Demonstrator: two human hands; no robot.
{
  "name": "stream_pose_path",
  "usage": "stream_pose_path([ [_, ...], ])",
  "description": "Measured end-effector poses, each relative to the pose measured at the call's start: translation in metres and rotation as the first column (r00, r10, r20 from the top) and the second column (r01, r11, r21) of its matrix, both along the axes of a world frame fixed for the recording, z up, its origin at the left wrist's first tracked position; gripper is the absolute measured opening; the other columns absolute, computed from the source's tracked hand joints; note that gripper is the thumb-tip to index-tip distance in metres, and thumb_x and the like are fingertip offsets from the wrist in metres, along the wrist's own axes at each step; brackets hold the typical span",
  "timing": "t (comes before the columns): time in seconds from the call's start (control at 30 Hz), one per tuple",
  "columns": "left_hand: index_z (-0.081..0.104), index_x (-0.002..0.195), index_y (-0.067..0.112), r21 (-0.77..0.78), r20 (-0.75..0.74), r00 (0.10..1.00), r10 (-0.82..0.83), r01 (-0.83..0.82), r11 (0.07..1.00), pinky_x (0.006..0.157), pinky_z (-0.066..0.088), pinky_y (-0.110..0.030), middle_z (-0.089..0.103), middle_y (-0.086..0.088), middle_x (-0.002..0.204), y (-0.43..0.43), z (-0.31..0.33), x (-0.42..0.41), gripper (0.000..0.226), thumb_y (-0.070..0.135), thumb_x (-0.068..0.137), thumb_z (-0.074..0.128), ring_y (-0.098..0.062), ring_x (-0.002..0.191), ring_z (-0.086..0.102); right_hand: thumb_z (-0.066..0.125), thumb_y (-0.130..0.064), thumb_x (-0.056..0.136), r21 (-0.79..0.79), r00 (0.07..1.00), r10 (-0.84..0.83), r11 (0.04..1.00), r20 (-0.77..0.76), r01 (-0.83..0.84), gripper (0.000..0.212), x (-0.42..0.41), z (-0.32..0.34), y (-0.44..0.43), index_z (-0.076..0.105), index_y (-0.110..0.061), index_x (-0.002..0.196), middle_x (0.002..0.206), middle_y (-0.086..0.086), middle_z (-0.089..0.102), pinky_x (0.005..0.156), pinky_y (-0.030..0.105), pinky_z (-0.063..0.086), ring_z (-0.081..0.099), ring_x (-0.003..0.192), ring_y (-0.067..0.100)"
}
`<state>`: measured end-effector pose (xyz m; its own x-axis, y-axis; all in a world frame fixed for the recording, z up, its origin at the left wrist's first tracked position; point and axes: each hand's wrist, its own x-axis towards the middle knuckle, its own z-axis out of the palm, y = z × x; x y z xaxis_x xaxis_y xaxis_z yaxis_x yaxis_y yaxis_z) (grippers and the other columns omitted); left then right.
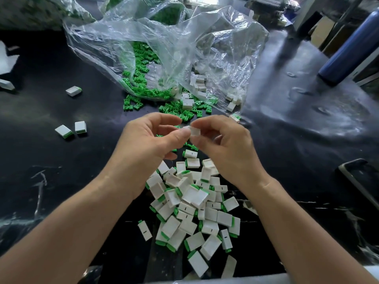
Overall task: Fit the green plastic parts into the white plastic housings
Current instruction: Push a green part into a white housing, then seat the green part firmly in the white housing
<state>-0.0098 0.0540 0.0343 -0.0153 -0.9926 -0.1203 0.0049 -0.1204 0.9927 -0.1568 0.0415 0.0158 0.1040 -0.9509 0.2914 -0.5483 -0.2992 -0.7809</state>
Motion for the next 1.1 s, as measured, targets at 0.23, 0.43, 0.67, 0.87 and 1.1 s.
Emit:
stream_pose_path([
  [0.23,0.066,0.077,0.016,-0.049,-0.025,0.991,0.13,-0.132,0.99,0.054,0.055,-0.019,0.068,0.003,0.063,-0.004,-0.001,0.004,0.019,-0.003,0.08,0.063,-0.007,0.057,0.063,0.066,-0.012,0.083,0.047,0.999,0.035,0.998,0.001,-0.035,0.019,0.002,0.001,0.001,0.067,-0.013,0.102,0.085,-0.01,0.061,0.067,0.008,0.042,0.055,0.073,-0.003],
  [0.43,0.066,0.08,0.017,-0.051,-0.051,0.985,0.164,-0.167,0.985,0.051,0.052,-0.018,0.068,-0.001,0.072,-0.003,0.001,0.003,0.019,-0.001,0.082,0.062,-0.006,0.055,0.062,0.06,-0.01,0.087,0.133,0.984,-0.028,0.99,-0.174,0.052,0.017,-0.001,-0.006,-0.008,0.071,-0.017,0.098,0.095,-0.003,0.061,0.09,0.03,0.045,0.057,0.092,0.014],
  [0.67,0.066,0.077,0.02,-0.054,-0.05,0.983,0.179,-0.182,0.982,0.048,0.049,-0.017,0.068,0.007,0.062,-0.005,0.002,0.006,0.02,0.001,0.082,0.063,-0.004,0.053,0.06,0.049,-0.012,0.095,0.149,0.941,0.105,0.987,-0.322,-0.059,0.029,0.011,-0.013,-0.01,0.063,-0.018,0.119,0.111,0.004,0.056,0.093,0.035,0.039,0.052,0.107,0.021],
  [0.87,0.066,0.076,0.02,-0.049,-0.043,0.984,0.175,-0.177,0.983,0.047,0.048,-0.016,0.067,0.008,0.059,-0.005,0.001,0.005,0.019,0.002,0.081,0.064,-0.004,0.053,0.06,0.054,-0.021,0.092,0.187,0.944,0.069,0.982,-0.323,-0.008,0.03,0.012,-0.009,-0.014,0.061,-0.02,0.121,0.101,-0.004,0.049,0.09,0.03,0.039,0.052,0.101,0.017],
  [1.1,0.067,0.075,0.02,-0.048,-0.037,0.984,0.172,-0.173,0.984,0.047,0.047,-0.015,0.068,0.007,0.06,-0.005,0.0,0.006,0.019,0.002,0.081,0.064,-0.004,0.053,0.06,0.063,-0.025,0.086,0.235,0.907,0.16,0.969,-0.388,-0.071,0.022,0.01,-0.006,-0.011,0.067,-0.023,0.107,0.094,-0.008,0.042,0.084,0.028,0.038,0.042,0.089,0.009],
])
